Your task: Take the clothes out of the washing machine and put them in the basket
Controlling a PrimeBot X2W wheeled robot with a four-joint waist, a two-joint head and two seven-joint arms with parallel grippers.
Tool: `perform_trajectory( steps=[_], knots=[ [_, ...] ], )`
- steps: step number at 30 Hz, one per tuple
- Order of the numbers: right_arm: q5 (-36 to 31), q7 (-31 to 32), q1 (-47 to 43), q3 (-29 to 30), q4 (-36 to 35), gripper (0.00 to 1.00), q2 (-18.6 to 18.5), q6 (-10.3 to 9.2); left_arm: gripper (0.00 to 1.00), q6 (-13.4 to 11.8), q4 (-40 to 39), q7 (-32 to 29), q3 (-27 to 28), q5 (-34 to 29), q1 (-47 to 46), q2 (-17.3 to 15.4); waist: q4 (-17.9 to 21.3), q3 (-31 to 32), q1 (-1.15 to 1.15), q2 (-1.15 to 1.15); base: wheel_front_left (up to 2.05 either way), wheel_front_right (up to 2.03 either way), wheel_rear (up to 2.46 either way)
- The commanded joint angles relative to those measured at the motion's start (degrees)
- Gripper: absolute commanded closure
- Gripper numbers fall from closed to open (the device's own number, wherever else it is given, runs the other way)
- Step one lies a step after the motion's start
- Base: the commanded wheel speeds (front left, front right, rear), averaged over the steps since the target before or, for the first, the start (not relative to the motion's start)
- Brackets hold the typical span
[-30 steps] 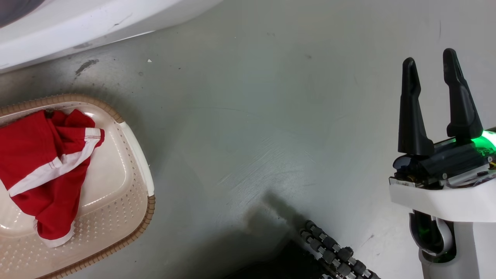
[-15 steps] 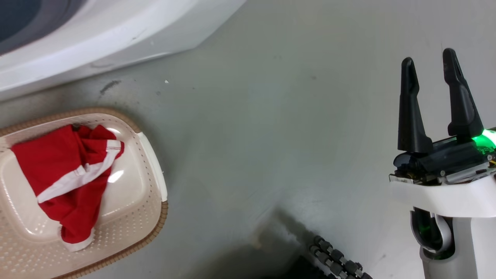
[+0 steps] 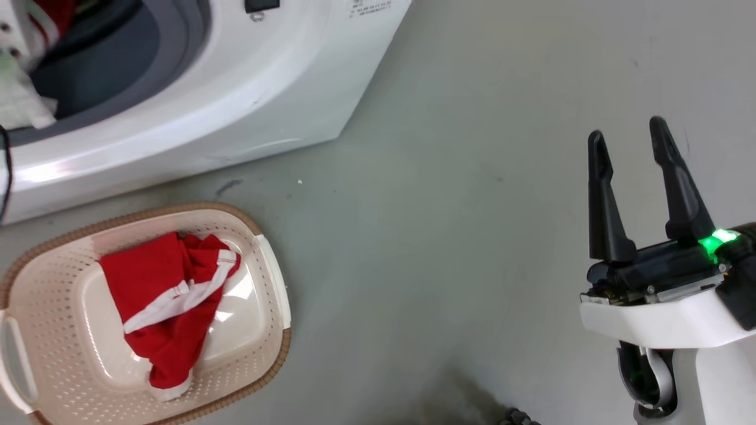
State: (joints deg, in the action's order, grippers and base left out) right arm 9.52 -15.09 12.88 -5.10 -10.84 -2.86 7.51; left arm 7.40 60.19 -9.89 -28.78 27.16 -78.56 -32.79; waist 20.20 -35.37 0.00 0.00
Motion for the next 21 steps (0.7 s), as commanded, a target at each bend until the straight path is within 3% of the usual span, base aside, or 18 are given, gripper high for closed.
perform_trajectory(
  steps=[1,13,21],
  knots=[
    [-0.42,-0.11,-1.01,0.16,0.42,0.0,-0.03,-0.04,1.0,0.03,0.34,2.24,-0.17,1.05,2.56,0.77,-1.25,2.87,0.0,0.0,0.0,0.0,0.0],
    [-2.88,-0.11,-5.49,-0.38,1.57,0.0,-0.03,-0.04,1.0,-0.06,0.97,16.82,-0.96,4.54,16.52,4.25,-3.45,11.57,0.0,0.0,0.0,0.0,0.0],
    [-4.65,-0.11,-9.4,-0.35,2.55,0.0,-0.03,-0.04,1.0,-2.68,-2.02,24.21,-0.77,4.74,26.16,6.61,-5.38,18.32,0.0,0.0,0.0,0.0,0.0]
  ],
)
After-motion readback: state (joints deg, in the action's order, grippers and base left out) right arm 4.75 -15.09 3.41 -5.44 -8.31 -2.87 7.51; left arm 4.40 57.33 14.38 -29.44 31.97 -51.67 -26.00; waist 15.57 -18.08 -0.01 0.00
